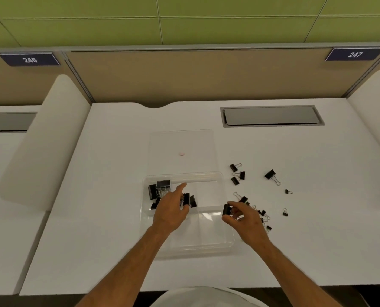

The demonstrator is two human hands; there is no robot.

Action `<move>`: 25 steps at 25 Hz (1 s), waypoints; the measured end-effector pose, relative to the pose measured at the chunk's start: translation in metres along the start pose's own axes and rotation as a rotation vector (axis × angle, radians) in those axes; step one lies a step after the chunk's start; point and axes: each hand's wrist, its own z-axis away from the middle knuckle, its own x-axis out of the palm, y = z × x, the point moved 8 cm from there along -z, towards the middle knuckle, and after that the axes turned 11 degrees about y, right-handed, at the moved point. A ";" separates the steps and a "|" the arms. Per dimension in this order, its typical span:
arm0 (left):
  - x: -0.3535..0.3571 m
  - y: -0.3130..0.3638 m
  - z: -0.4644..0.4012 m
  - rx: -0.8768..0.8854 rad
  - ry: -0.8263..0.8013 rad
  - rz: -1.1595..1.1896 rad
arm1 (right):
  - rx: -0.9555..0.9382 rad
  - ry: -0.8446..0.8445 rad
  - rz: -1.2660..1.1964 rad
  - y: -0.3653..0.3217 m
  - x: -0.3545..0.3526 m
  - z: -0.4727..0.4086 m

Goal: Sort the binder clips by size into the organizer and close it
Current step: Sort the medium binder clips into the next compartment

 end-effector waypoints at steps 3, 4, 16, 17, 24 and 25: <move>0.008 0.000 -0.013 0.055 -0.057 -0.147 | 0.028 0.000 -0.005 0.004 0.005 0.007; 0.010 -0.001 -0.015 0.059 -0.066 -0.178 | 0.031 0.000 -0.012 0.004 0.007 0.010; 0.005 -0.026 -0.016 -0.054 0.027 -0.059 | -0.090 -0.079 0.137 -0.032 0.053 -0.012; 0.001 -0.031 -0.013 -0.064 0.058 -0.003 | -0.128 -0.110 0.162 -0.038 0.066 -0.014; -0.019 -0.040 0.013 -0.078 0.096 0.126 | -0.139 -0.229 0.255 -0.047 0.122 -0.032; -0.019 -0.041 0.015 -0.092 0.101 0.133 | -0.128 -0.242 0.268 -0.045 0.125 -0.033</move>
